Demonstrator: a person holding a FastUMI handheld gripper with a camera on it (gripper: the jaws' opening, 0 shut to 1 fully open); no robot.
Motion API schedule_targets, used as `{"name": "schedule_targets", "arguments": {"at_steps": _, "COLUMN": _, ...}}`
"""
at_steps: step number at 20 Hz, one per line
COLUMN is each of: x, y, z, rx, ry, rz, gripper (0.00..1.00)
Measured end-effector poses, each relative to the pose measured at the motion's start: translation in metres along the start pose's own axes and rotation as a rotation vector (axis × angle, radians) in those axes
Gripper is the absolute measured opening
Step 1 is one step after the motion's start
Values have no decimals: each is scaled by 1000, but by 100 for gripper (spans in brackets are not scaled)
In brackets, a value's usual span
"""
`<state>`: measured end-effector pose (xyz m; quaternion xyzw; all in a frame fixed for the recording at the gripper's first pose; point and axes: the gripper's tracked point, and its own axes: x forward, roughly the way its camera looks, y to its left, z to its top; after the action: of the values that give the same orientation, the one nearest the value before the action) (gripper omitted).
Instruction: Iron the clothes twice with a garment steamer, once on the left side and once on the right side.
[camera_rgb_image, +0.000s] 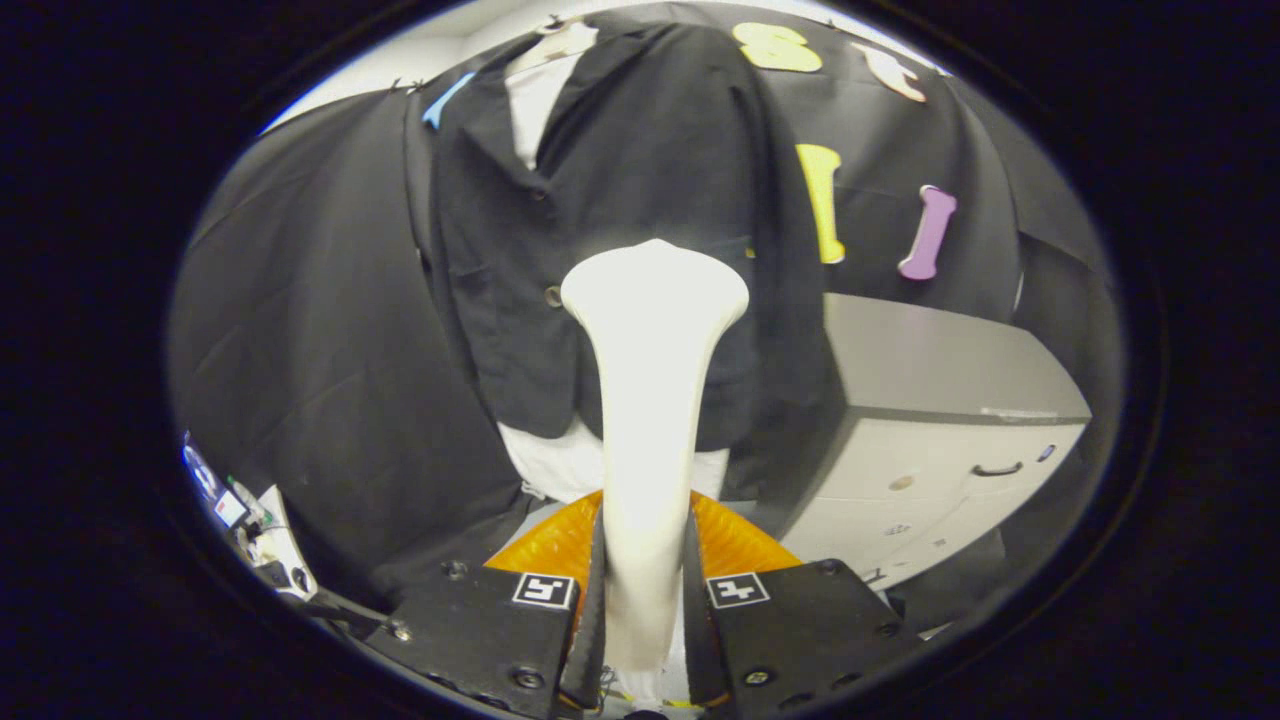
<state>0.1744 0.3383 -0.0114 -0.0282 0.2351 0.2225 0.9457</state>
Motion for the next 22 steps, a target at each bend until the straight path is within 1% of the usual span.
{"name": "schedule_targets", "arguments": {"at_steps": 6, "x": -50, "y": -104, "z": 4, "rx": 72, "ry": -56, "rz": -75, "gripper": 35}}
{"name": "schedule_targets", "arguments": {"at_steps": 10, "x": -78, "y": -172, "z": -11, "rx": 123, "ry": -73, "rz": -118, "gripper": 35}}
{"name": "schedule_targets", "arguments": {"at_steps": 15, "x": -124, "y": -246, "z": -42, "rx": 153, "ry": -71, "rz": -172, "gripper": 35}}
{"name": "schedule_targets", "arguments": {"at_steps": 19, "x": -156, "y": -281, "z": -63, "rx": 158, "ry": -96, "rz": -191, "gripper": 35}}
{"name": "schedule_targets", "arguments": {"at_steps": 22, "x": -166, "y": -300, "z": -86, "rx": 165, "ry": -76, "rz": -193, "gripper": 35}}
